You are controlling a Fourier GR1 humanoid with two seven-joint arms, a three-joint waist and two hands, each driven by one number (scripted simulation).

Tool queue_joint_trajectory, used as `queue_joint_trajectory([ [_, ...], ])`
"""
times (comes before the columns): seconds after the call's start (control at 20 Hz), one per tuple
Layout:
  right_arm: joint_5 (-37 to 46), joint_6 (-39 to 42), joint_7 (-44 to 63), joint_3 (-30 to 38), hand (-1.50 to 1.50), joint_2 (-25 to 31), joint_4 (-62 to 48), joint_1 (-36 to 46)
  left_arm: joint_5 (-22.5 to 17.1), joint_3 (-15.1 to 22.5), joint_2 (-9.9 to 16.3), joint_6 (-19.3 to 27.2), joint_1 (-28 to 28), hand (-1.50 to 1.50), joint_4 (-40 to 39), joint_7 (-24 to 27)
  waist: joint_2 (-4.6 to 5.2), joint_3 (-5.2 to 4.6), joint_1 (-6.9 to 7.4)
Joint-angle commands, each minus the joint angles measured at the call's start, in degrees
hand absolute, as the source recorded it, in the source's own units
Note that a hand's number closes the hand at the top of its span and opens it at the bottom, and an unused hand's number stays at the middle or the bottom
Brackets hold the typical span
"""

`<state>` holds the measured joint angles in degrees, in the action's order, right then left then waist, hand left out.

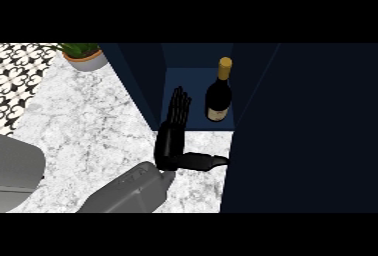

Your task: Pick up the wine, place it into the cabinet and close the cabinet

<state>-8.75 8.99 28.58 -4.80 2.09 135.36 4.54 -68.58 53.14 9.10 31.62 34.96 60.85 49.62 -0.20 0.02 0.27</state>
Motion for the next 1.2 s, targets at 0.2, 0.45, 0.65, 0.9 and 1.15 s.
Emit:
queue_joint_trajectory([
  [0.2, -3.62, 2.57, -0.12, 3.22, -1.50, 2.57, 2.33, -2.11, 7.68, -0.53, 10.53, 0.12, -7.89, -1.50, 17.87, -5.46, 0.01, 0.01, -0.03],
  [0.45, -2.73, 8.10, -3.38, -2.22, 1.50, 3.37, -0.03, -4.38, 9.40, 1.19, 15.84, -3.80, -13.96, -1.50, 25.15, -6.18, 0.06, 0.00, 0.09],
  [0.65, -9.39, 13.38, -2.87, 0.90, 1.50, 7.70, 3.73, -6.96, 8.16, -1.54, 26.86, -6.80, -16.63, 1.50, 37.05, -10.43, -0.11, 0.05, 0.19],
  [0.9, -12.95, 12.55, 4.49, -4.88, 1.50, 7.45, 7.57, -6.53, 8.94, -3.83, 31.86, -8.90, -24.21, 1.50, 42.60, -8.48, -0.09, -0.05, 0.35],
  [1.15, -10.24, 12.28, 3.59, -13.09, 1.50, 3.91, 7.76, -7.44, 10.22, -5.46, 35.68, -11.76, -32.82, 1.50, 45.11, -3.66, -0.09, -0.04, 0.41],
])
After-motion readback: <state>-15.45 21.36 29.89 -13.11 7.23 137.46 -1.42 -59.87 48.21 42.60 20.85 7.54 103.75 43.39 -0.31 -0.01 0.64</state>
